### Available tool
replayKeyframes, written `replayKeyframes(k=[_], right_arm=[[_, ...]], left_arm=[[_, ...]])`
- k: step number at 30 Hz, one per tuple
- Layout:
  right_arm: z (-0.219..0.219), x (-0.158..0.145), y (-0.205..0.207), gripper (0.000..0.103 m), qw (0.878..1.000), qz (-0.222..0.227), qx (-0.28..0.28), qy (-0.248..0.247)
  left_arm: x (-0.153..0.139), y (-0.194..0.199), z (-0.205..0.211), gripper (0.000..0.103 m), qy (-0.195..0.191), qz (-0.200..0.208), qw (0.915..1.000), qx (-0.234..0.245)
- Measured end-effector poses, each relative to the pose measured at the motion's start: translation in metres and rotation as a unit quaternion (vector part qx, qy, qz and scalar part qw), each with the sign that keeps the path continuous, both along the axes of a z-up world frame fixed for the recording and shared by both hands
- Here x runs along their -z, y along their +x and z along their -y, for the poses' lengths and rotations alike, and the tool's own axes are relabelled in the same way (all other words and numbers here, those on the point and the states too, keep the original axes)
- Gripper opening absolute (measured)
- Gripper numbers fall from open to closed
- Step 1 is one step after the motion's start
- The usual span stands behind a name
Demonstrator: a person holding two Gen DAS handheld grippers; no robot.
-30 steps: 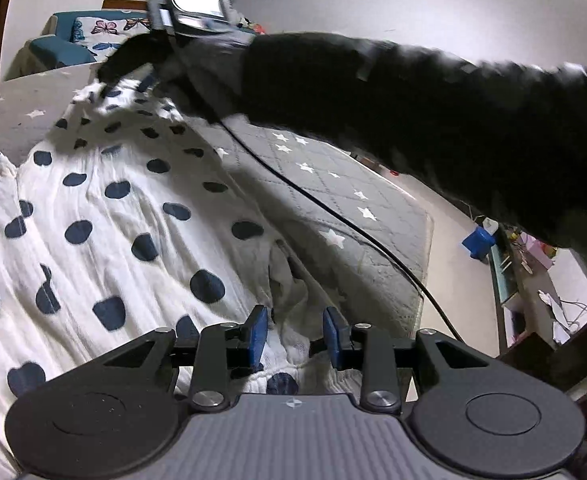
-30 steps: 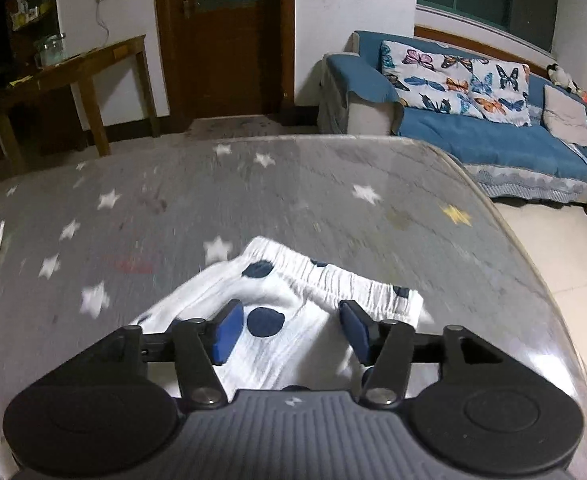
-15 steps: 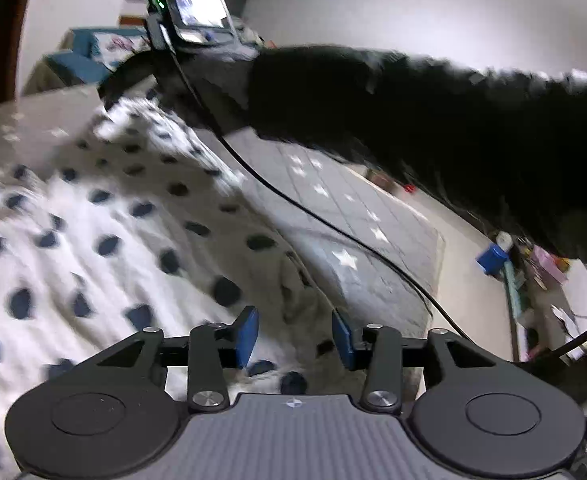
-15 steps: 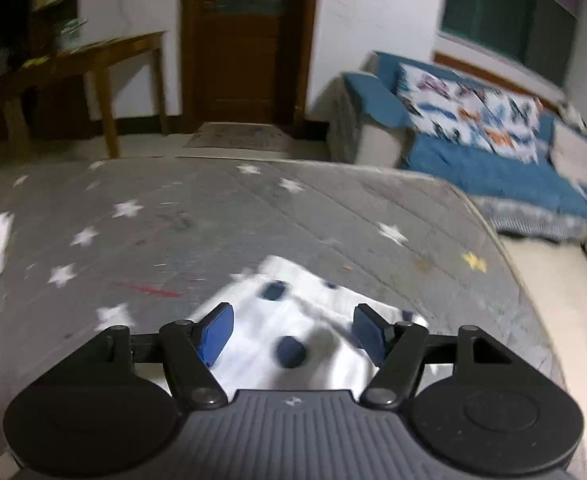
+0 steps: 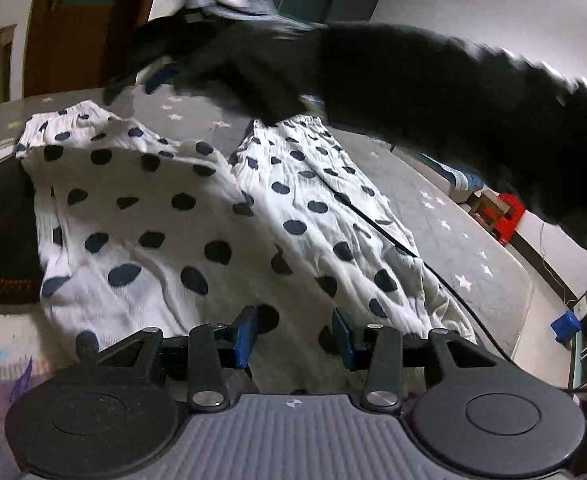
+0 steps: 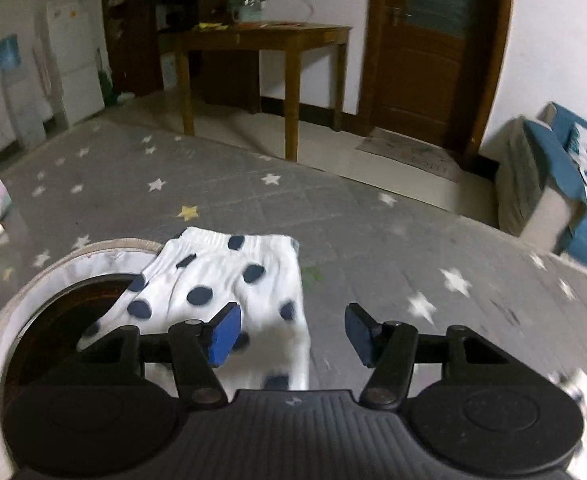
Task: Fold clothes
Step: 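Smooth the garment waistband flat with the open right gripper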
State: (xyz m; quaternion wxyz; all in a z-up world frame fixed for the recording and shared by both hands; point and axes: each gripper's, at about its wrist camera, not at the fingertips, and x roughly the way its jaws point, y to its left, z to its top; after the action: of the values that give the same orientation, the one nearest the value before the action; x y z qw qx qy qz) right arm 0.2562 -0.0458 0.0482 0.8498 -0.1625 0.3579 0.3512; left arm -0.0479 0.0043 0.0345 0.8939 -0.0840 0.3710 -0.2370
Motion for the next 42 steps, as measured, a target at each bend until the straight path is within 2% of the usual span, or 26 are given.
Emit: replayKeyframes(k=[3,10,12,14,17,19,20,21,23,26,34,36,42], right_arm=[[-0.020,0.016,0.016,0.050,1.000,-0.003,0.021,-0.010],[-0.037,0.034,0.042,0.048,0.998,-0.021,0.054,0.002],[-0.039,0.035,0.046,0.033,0.998,-0.016,0.057,0.005],[-0.042,0.035,0.048,0.028,0.998,-0.001,0.061,-0.001],[-0.044,0.037,0.053,0.027,0.997,0.017,0.081,-0.010],[-0.048,0.040,0.058,0.027,0.995,0.044,0.089,-0.026],[-0.049,0.040,0.059,0.028,0.994,0.050,0.088,-0.029],[-0.051,0.042,0.061,0.033,0.994,0.055,0.087,-0.033],[-0.050,0.040,0.067,0.039,0.994,0.049,0.094,-0.032],[-0.041,0.029,0.067,0.039,0.995,0.037,0.094,-0.018],[0.015,-0.016,0.012,0.041,0.998,0.035,0.042,-0.030],[0.035,-0.025,-0.008,0.046,0.998,0.034,0.027,-0.033],[0.113,-0.030,-0.074,0.049,0.999,0.005,0.036,-0.013]], left_arm=[[0.003,-0.002,0.000,0.045,-0.003,-0.002,1.0000,0.002],[0.008,0.001,-0.010,0.045,-0.032,-0.010,0.9994,0.002],[0.009,0.002,-0.010,0.045,-0.036,-0.012,0.9993,0.002],[0.009,0.002,-0.011,0.045,-0.040,-0.014,0.9991,0.002],[0.010,0.000,-0.011,0.045,-0.046,-0.015,0.9988,0.000],[0.010,-0.001,-0.011,0.045,-0.050,-0.016,0.9986,-0.001],[0.010,-0.001,-0.011,0.045,-0.051,-0.016,0.9986,-0.001],[0.011,-0.002,-0.010,0.045,-0.052,-0.016,0.9985,-0.002],[0.011,-0.003,-0.009,0.045,-0.055,-0.017,0.9983,-0.003],[0.012,-0.004,-0.008,0.045,-0.057,-0.017,0.9982,-0.004],[0.009,-0.008,-0.006,0.048,-0.043,-0.008,0.9990,-0.012],[0.007,-0.010,-0.006,0.049,-0.035,-0.004,0.9992,-0.018],[-0.010,-0.013,-0.011,0.051,-0.026,0.025,0.9986,-0.039]])
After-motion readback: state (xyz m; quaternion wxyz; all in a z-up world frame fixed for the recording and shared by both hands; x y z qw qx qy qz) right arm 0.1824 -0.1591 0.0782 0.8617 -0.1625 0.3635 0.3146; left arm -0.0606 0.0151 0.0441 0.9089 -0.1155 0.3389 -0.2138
